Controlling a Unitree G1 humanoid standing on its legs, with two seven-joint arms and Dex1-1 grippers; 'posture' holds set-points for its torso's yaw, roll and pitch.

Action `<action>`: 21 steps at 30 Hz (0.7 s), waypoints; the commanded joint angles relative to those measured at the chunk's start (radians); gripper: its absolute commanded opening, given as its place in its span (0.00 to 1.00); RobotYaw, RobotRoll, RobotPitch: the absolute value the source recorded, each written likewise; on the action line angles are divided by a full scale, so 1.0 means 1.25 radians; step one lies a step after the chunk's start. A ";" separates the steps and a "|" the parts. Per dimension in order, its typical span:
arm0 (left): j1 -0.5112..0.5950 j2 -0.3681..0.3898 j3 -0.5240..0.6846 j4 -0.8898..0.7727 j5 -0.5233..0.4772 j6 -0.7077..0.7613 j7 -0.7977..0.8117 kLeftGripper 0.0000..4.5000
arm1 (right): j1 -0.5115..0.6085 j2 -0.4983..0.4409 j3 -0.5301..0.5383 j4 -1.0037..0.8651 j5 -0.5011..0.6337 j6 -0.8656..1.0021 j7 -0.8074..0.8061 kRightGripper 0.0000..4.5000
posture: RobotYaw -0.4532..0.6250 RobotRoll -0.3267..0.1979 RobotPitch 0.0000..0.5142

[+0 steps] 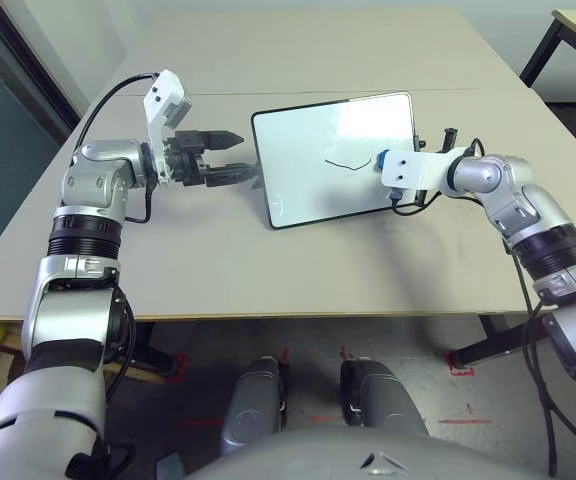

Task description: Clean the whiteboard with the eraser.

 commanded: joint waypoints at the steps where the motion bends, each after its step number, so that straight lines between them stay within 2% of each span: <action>1: -0.007 -0.003 -0.003 0.002 0.002 -0.004 0.000 1.00 | 0.008 0.015 0.014 0.006 -0.008 0.004 0.012 0.04 | 0.55 0.62 0.17; 21: 0.001 0.002 0.008 -0.011 -0.005 0.001 0.006 1.00 | 0.007 0.128 0.044 -0.083 -0.027 0.021 0.037 0.04 | 0.57 0.62 0.15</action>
